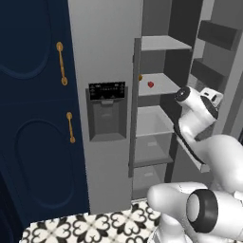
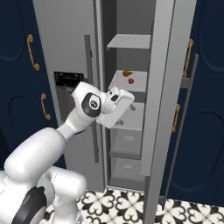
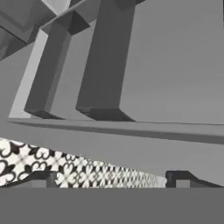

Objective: Take the strawberry from the fridge and place it on top of the pancake, located on the dining counter.

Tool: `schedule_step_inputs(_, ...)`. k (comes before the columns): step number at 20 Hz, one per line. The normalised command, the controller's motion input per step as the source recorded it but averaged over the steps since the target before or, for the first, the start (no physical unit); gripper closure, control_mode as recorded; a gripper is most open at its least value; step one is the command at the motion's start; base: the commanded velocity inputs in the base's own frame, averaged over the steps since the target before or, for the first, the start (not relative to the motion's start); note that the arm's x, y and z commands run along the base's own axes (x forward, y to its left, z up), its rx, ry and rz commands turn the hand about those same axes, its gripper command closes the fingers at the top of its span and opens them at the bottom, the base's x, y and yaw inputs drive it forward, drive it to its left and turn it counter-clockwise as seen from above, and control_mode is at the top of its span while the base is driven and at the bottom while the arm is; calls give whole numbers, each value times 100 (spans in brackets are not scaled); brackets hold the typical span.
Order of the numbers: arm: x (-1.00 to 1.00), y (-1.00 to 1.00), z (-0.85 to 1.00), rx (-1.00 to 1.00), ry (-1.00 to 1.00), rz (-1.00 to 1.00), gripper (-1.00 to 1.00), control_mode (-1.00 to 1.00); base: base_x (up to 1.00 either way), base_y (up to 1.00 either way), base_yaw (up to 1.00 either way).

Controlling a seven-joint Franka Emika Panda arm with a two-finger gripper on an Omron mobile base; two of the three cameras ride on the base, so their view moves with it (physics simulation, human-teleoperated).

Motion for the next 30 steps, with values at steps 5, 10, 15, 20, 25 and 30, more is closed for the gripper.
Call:
schedule_step_inputs(5,-8,100,1,55,1,1,-100,-100,0,0,0)
schedule_step_inputs(10,-4,100,-21,83,-1,-9,-100,-100,0,0,0)
schedule_step_inputs(15,-67,80,-28,71,0,-27,-100,-100,0,0,0)
schedule_step_inputs(20,-97,31,-16,19,-1,-30,-100,-100,0,0,0)
schedule_step_inputs(25,-38,40,11,-34,10,-34,-100,-100,0,0,0)
schedule_step_inputs(30,-5,-4,-10,-16,6,-8,-100,-100,0,0,0)
